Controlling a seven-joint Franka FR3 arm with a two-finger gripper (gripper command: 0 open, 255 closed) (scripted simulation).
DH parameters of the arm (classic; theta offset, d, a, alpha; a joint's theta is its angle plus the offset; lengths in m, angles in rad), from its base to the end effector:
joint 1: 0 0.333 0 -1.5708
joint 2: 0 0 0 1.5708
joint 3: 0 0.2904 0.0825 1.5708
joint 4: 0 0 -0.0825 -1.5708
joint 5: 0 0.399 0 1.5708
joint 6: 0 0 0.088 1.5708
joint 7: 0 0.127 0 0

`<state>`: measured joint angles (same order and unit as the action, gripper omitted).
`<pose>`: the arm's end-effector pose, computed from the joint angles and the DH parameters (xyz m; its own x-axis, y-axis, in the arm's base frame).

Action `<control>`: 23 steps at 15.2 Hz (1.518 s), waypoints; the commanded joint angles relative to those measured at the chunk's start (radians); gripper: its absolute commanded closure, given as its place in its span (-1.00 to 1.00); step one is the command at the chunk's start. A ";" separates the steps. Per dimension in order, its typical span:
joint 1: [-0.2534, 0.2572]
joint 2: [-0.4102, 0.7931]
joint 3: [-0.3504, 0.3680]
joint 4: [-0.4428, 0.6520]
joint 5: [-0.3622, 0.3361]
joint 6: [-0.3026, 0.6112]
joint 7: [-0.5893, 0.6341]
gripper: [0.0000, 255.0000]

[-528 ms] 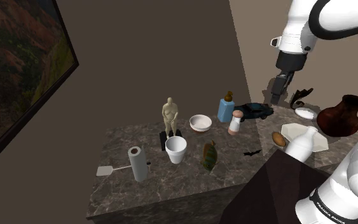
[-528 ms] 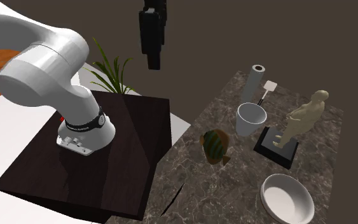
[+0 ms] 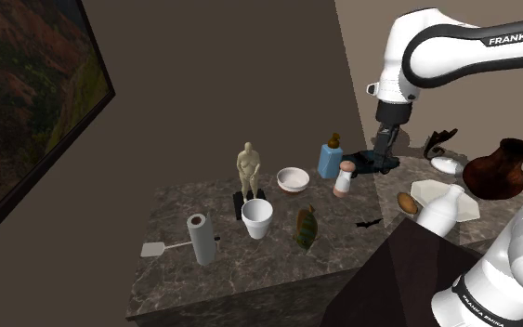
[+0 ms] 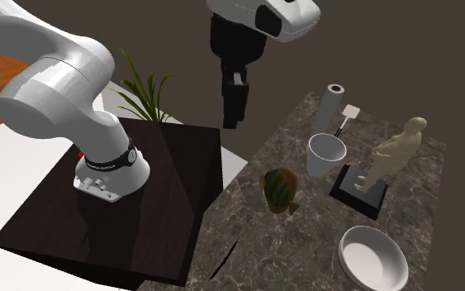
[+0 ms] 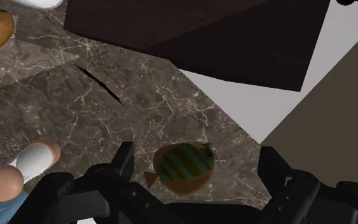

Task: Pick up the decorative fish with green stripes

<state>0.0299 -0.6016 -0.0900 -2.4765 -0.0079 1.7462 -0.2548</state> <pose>0.3796 -0.0232 0.4402 0.9694 0.2168 -0.1149 0.2092 -0.9750 -0.0747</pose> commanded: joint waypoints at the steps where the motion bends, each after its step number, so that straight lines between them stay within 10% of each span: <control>1: 0.011 0.064 -0.016 -0.013 0.011 0.053 -0.037 -1.00; 23: 0.095 0.966 -0.006 0.228 0.277 0.405 -0.488 -1.00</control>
<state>0.1296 0.3187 -0.1011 -2.2713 0.2592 2.1441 -0.7175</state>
